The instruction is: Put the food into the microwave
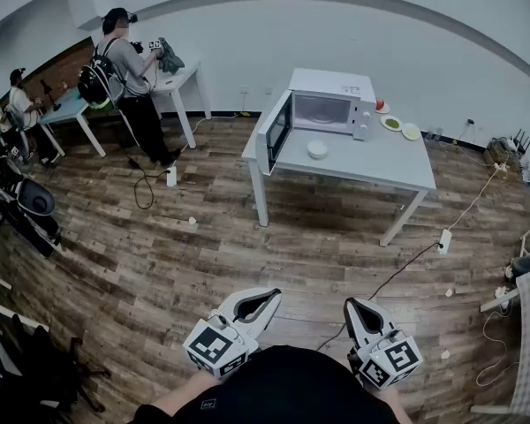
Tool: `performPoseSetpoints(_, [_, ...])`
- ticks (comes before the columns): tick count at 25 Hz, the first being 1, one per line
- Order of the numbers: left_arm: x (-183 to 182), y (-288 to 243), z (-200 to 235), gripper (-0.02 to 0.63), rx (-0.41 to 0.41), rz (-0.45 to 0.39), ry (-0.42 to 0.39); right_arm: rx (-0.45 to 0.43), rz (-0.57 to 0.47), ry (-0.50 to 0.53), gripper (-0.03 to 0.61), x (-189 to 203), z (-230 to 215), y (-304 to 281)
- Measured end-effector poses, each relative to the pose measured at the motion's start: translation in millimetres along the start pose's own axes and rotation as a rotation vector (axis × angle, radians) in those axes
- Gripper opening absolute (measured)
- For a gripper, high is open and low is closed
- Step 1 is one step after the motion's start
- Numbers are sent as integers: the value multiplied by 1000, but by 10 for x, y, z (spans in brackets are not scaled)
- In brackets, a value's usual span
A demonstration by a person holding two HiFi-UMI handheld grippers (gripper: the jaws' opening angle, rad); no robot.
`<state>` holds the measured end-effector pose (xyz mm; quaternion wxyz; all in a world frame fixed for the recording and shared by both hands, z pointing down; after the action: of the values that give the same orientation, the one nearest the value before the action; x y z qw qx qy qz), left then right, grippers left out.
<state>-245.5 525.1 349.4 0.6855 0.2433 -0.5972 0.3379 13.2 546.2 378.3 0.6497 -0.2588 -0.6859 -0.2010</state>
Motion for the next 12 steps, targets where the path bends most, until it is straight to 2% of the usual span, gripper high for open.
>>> performPoseSetpoints(6, [7, -100, -197, 8, -6, 5, -4, -4, -4, -6, 12, 19, -91, 192])
performPoseSetpoints(12, [87, -327, -512, 8, -17, 12, -13, -57, -16, -41, 12, 101, -327, 429])
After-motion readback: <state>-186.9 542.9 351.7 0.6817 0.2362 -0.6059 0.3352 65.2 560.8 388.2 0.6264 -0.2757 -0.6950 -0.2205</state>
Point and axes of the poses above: the fingertips, and each gripper's own axes: y backward along the fingers, z to its left, x out of its underside, the point moved 9 cm from there along y, backward along the fingers, and after that the axes turned 7 degrees about y, right-handed, at the moved point
